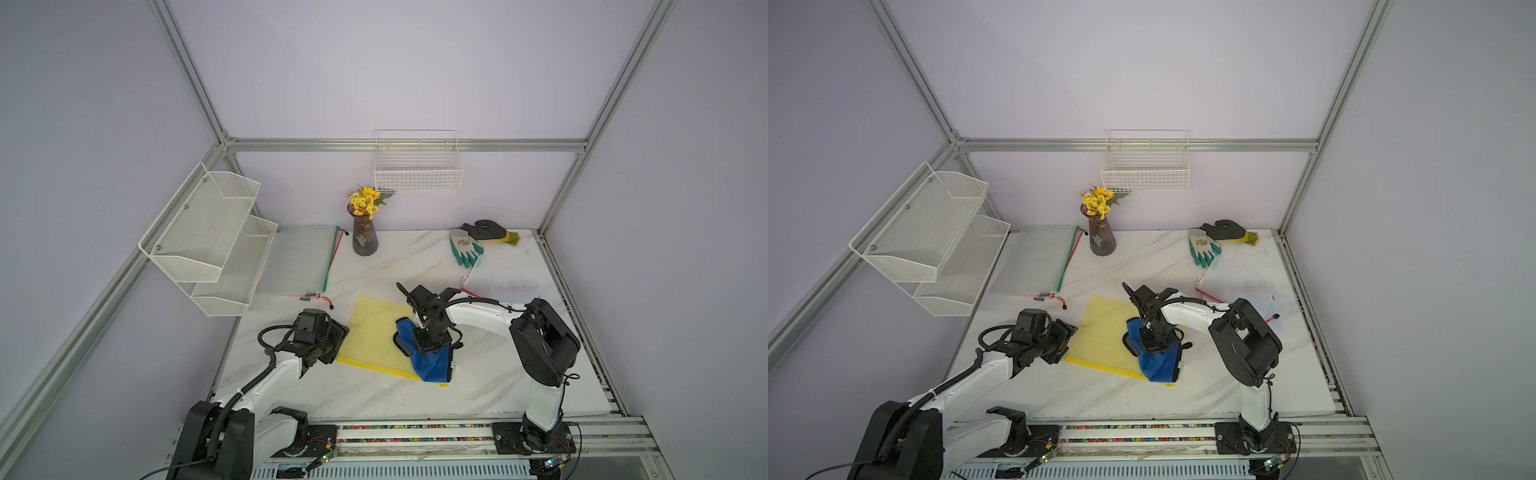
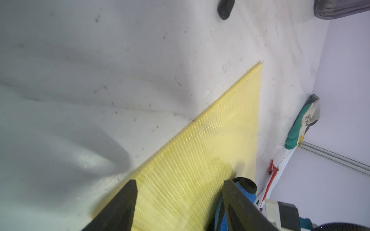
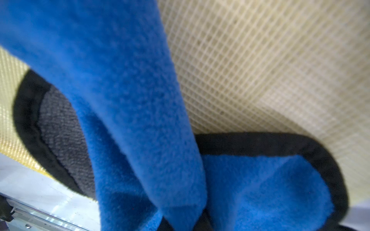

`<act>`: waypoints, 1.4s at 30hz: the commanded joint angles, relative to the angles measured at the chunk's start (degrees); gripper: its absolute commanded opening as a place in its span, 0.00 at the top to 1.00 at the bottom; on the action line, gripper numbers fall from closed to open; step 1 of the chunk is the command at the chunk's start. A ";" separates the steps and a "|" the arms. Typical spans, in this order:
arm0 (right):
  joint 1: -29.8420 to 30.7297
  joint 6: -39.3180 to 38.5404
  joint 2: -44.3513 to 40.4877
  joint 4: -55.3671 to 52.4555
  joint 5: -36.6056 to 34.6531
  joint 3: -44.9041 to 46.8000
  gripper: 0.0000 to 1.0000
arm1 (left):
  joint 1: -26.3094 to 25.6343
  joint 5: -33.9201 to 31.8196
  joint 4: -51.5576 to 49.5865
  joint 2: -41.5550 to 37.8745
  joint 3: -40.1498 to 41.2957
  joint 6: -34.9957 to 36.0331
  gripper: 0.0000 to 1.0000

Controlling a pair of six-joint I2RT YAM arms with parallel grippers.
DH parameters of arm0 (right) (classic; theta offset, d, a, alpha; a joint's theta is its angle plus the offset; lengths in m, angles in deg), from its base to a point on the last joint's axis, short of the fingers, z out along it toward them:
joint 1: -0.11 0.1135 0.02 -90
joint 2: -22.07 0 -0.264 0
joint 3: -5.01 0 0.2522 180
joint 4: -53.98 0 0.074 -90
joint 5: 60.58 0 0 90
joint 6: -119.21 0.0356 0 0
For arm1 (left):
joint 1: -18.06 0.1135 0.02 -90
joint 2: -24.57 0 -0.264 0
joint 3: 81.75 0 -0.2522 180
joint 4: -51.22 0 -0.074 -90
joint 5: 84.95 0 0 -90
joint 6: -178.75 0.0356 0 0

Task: Wipe the document bag
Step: Wipe the dirt from the document bag, then pick up the document bag from the center of the board.

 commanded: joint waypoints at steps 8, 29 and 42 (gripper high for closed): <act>-1.48 -3.78 8.76 0.07 -0.58 4.09 1.00 | 0.30 -1.01 -13.09 -16.06 7.28 -3.36 0.29; -1.86 -6.32 12.53 1.04 3.66 3.75 1.00 | 0.30 9.08 16.07 -1.96 18.85 -0.70 0.60; -1.93 -3.65 1.56 -3.50 1.15 1.83 1.00 | 0.30 -0.75 0.06 -13.71 6.43 1.86 1.00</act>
